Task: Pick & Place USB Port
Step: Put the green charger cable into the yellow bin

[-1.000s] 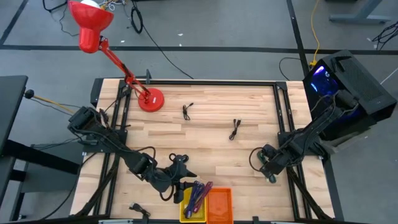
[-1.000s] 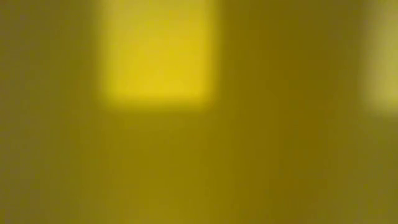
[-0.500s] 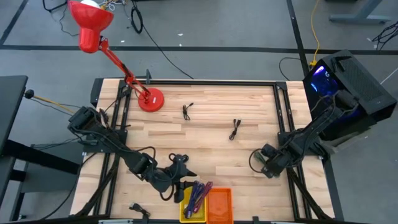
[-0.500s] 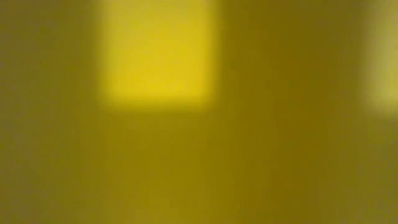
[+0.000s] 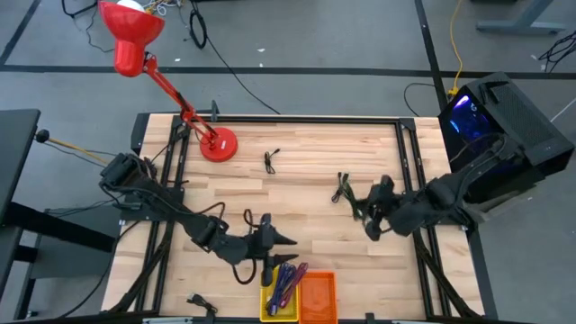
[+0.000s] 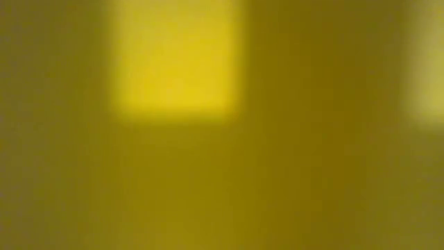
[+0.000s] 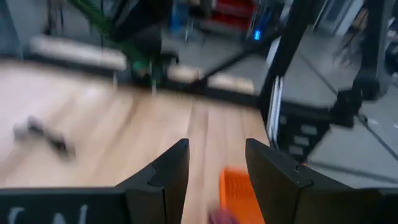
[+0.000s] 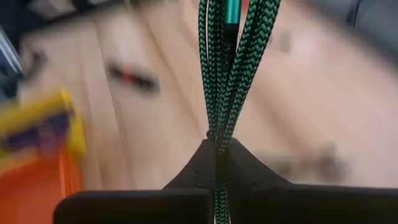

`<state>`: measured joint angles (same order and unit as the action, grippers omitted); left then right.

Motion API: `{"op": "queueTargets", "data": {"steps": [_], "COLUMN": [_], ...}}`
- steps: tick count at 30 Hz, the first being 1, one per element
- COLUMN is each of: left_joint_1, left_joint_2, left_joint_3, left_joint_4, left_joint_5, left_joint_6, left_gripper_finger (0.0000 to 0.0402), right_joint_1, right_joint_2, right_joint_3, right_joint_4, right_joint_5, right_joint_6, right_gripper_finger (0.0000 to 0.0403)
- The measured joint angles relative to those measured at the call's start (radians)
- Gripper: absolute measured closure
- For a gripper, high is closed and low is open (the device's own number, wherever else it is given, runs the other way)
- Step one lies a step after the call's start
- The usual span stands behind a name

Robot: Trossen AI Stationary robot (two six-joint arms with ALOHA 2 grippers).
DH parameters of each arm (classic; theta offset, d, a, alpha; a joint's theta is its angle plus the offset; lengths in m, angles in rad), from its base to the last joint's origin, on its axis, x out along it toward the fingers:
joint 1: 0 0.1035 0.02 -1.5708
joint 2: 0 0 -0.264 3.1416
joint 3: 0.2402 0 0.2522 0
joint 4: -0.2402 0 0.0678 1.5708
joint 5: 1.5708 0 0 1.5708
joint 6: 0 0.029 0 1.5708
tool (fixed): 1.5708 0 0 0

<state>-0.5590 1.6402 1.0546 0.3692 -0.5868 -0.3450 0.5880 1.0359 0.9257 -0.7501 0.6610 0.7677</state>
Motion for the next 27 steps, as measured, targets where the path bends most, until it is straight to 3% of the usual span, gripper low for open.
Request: {"op": "queueTargets", "data": {"steps": [4, 7, 10, 17, 27], "left_joint_1": [0.039, 0.080, 0.129, 0.244, 0.317], "left_joint_2": [0.000, 0.000, 0.000, 0.000, 0.000], "left_joint_3": [0.000, 0.000, 0.000, 0.000, 0.000], "left_joint_4": [0.173, 0.251, 0.322, 0.453, 0.482], "left_joint_5": [0.000, 0.012, 0.044, 0.230, 0.396], "left_joint_6": [0.183, 0.273, 0.326, 0.330, 0.243], "left_gripper_finger": [0.0239, 0.0239, 0.0239, 0.0239, 0.0239], "right_joint_1": [-0.013, -0.028, -0.039, -0.062, -0.083], "right_joint_2": [0.001, 0.008, 0.041, 0.146, 0.189], "right_joint_3": [0.048, 0.049, 0.049, 0.049, 0.049], "right_joint_4": [0.260, 0.479, 0.599, 0.651, 0.735], "right_joint_5": [0.080, 0.051, 0.010, -0.031, -0.053], "right_joint_6": [-0.329, -0.547, -0.661, -0.702, -0.754], "right_gripper_finger": [0.0398, 0.0398, 0.0398, 0.0398, 0.0398]}}
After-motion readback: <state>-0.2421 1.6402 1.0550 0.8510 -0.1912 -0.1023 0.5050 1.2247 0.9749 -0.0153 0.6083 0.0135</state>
